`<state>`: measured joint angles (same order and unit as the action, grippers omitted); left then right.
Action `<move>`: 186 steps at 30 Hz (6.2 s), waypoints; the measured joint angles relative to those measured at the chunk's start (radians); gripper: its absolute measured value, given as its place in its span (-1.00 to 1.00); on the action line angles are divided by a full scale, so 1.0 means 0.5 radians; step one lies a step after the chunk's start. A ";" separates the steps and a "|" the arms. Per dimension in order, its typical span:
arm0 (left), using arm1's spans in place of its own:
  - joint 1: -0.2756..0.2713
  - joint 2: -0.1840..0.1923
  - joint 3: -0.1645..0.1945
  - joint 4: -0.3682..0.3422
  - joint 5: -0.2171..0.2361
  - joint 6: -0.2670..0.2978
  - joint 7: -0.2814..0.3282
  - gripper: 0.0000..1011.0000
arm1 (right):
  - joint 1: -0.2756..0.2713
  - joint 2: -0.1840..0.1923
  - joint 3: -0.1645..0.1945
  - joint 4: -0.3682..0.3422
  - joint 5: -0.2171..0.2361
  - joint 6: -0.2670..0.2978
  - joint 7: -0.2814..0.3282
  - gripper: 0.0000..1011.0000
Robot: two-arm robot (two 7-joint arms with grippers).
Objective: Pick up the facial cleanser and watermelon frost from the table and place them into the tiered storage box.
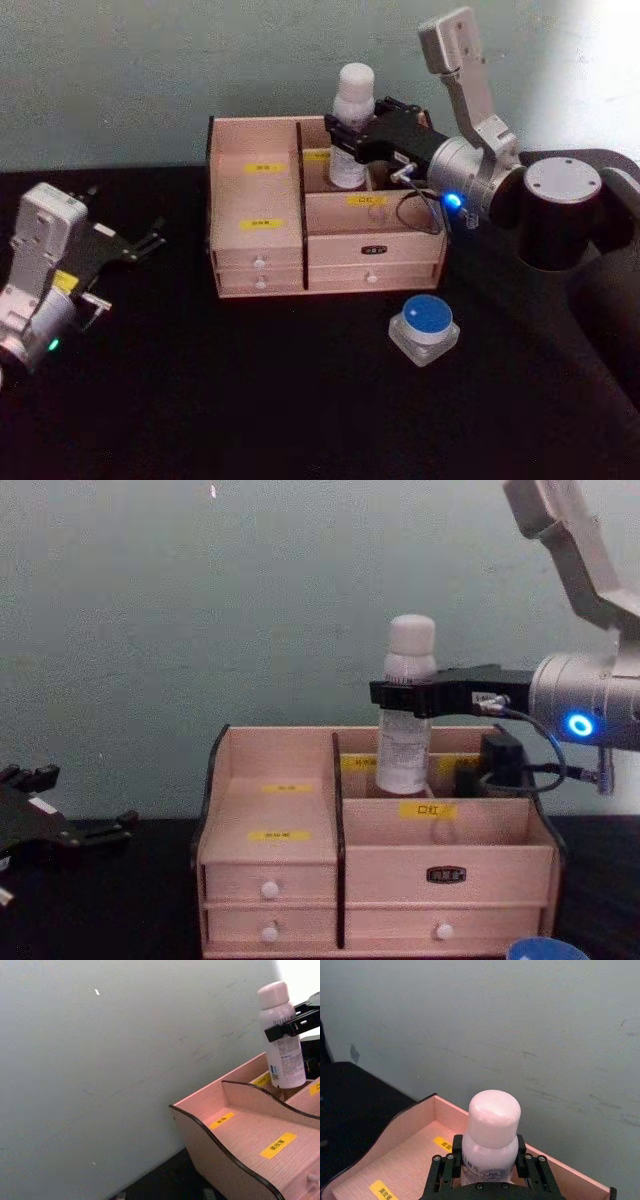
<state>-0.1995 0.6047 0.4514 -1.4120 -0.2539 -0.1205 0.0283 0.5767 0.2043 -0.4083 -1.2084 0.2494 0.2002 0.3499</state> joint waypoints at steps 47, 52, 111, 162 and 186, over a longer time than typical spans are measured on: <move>0.000 0.000 0.000 0.000 0.000 0.000 0.000 0.98 | 0.019 -0.075 -0.024 0.280 -0.115 -0.065 0.026 0.18; 0.000 0.000 0.000 0.000 0.000 0.000 0.000 0.98 | 0.016 -0.078 -0.023 0.283 -0.127 -0.064 0.023 0.17; 0.000 0.000 0.000 0.000 0.000 0.000 0.000 0.98 | -0.435 0.242 0.085 -0.505 -0.024 0.108 0.054 0.98; 0.000 0.000 0.000 0.000 0.000 0.000 0.000 0.98 | -0.944 0.740 0.079 -0.932 0.157 0.258 0.154 0.98; 0.000 0.000 0.000 0.000 0.000 0.000 0.000 0.98 | -0.972 0.754 0.071 -0.918 0.169 0.277 0.144 0.98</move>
<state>-0.1995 0.6047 0.4514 -1.4120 -0.2539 -0.1205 0.0283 0.0906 0.5812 -0.3730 -1.6676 0.3338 0.3385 0.4221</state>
